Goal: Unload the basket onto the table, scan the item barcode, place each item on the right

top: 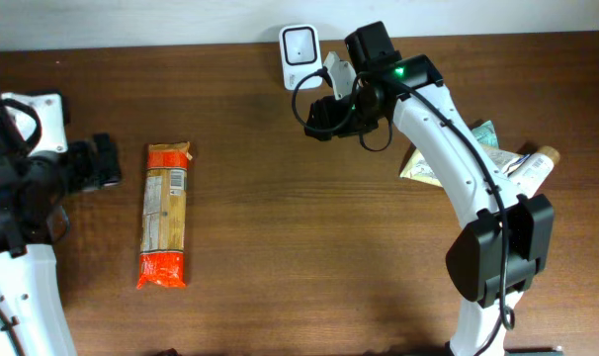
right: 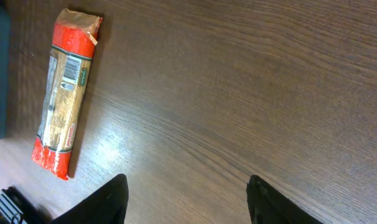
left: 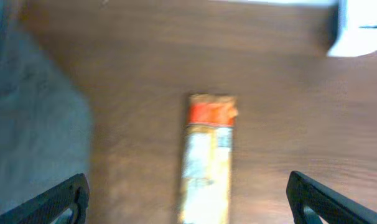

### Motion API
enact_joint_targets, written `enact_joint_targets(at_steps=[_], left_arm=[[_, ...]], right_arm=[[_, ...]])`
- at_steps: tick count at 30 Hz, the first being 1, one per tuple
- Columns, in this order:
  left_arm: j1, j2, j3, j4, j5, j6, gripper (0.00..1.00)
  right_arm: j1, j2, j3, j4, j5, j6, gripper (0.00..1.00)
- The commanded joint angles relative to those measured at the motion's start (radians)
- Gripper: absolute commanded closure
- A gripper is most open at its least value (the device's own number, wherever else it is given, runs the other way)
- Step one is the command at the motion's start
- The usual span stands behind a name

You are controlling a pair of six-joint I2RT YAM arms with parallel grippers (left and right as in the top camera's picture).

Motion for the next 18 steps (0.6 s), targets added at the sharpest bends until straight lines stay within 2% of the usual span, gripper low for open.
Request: enact_joint_targets(at_steps=[1, 2, 3, 6, 8, 11, 18], left_arm=[[0.0, 0.039, -0.004, 0.008, 0.148, -0.026, 0.25], [0.0, 0.073, -0.018, 0.009, 0.117, -0.067, 0.32], [0.0, 0.128, -0.043, 0.01, 0.046, -0.134, 0.49], [0.0, 0.267, -0.109, 0.024, -0.141, -0.284, 0.88], [0.001, 0.361, -0.147, 0.069, -0.209, -0.292, 1.0], [0.0, 0.484, -0.19, 0.154, -0.288, -0.299, 1.0], [-0.003, 0.583, -0.281, 0.299, -0.31, -0.299, 1.0]], right_arm=[[0.002, -0.002, 0.014, -0.003, -0.004, -0.011, 0.4], [0.002, -0.002, 0.014, -0.003, -0.004, -0.011, 0.4], [0.002, -0.002, 0.014, -0.003, -0.005, -0.011, 0.4], [0.002, -0.002, 0.014, -0.019, -0.005, -0.011, 0.4], [0.002, -0.002, 0.014, -0.026, -0.005, -0.011, 0.4], [0.002, -0.002, 0.014, -0.026, -0.005, -0.011, 0.4], [0.002, -0.002, 0.014, -0.026, -0.005, -0.011, 0.4]])
